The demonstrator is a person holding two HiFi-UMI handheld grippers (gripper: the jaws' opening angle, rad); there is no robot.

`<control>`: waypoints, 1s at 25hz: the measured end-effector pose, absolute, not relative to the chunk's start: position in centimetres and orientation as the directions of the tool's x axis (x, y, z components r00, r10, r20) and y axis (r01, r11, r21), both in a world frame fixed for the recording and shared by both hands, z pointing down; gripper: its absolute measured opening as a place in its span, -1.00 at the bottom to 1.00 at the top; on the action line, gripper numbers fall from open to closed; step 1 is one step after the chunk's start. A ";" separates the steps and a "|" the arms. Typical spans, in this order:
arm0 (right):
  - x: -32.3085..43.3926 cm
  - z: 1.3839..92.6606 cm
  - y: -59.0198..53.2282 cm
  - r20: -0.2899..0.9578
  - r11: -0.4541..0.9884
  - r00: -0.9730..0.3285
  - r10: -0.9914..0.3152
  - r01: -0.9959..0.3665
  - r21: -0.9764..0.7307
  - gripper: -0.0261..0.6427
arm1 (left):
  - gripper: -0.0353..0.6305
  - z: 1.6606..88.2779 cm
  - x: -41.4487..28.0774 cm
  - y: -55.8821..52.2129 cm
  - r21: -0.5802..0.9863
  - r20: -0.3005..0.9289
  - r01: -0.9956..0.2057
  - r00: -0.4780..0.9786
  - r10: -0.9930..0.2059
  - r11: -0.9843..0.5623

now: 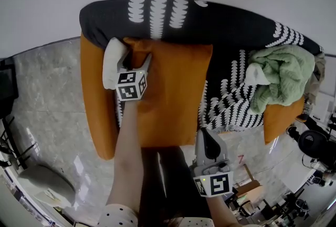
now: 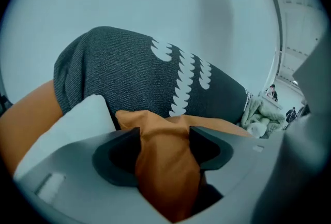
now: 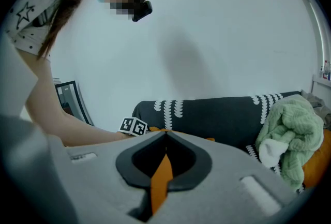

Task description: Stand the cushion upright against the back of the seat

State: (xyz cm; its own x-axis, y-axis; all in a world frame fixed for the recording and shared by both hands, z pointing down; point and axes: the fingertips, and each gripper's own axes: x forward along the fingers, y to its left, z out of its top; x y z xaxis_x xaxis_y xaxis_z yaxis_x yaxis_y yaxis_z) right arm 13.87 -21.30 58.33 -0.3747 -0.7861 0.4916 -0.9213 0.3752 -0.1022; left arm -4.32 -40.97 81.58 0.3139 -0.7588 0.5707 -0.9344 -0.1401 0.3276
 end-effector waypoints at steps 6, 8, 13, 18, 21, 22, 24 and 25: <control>13.6 58.6 -21.5 0.503 0.370 -0.369 -0.781 -0.923 -0.104 -0.94 | -0.47 82.4 -3.2 -40.7 0.306 0.589 -0.930 0.354 -0.726 -0.205; 13.6 58.8 -21.5 0.508 0.368 -0.365 -0.780 -0.925 -0.100 -0.94 | -0.68 82.0 -3.1 -40.4 0.311 0.582 -0.925 0.368 -0.725 -0.220; 12.9 58.4 -21.4 0.498 0.365 -0.363 -0.788 -0.926 -0.098 -0.94 | -0.84 80.0 -3.1 -39.6 0.319 0.552 -0.918 0.382 -0.741 -0.236; 12.5 57.2 -21.3 0.485 0.374 -0.367 -0.794 -0.923 -0.087 -0.94 | -0.84 76.4 -2.0 -38.3 0.346 0.500 -0.906 0.399 -0.768 -0.246; 12.2 55.9 -21.7 0.465 0.378 -0.370 -0.805 -0.922 -0.079 -0.94 | -0.84 74.2 -0.9 -38.0 0.354 0.474 -0.897 0.417 -0.776 -0.265; 12.1 55.4 -21.8 0.458 0.379 -0.370 -0.808 -0.922 -0.076 -0.94 | -0.84 73.5 -0.5 -38.0 0.353 0.468 -0.893 0.427 -0.774 -0.279; 11.9 54.6 -22.0 0.450 0.380 -0.369 -0.813 -0.922 -0.070 -0.94 | -0.84 72.4 0.3 -38.0 0.347 0.462 -0.885 0.450 -0.765 -0.311; 11.8 54.4 -22.1 0.446 0.379 -0.368 -0.816 -0.923 -0.066 -0.94 | -0.84 71.9 0.7 -38.1 0.344 0.456 -0.880 0.461 -0.761 -0.327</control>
State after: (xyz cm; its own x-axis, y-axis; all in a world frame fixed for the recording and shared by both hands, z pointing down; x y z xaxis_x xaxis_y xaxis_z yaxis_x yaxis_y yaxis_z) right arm 11.80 -22.08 54.37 -0.3675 -0.8161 0.4460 -0.9228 0.3795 -0.0661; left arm 0.71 -38.06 71.94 0.4608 -0.7612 0.4564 -0.8804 -0.3269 0.3436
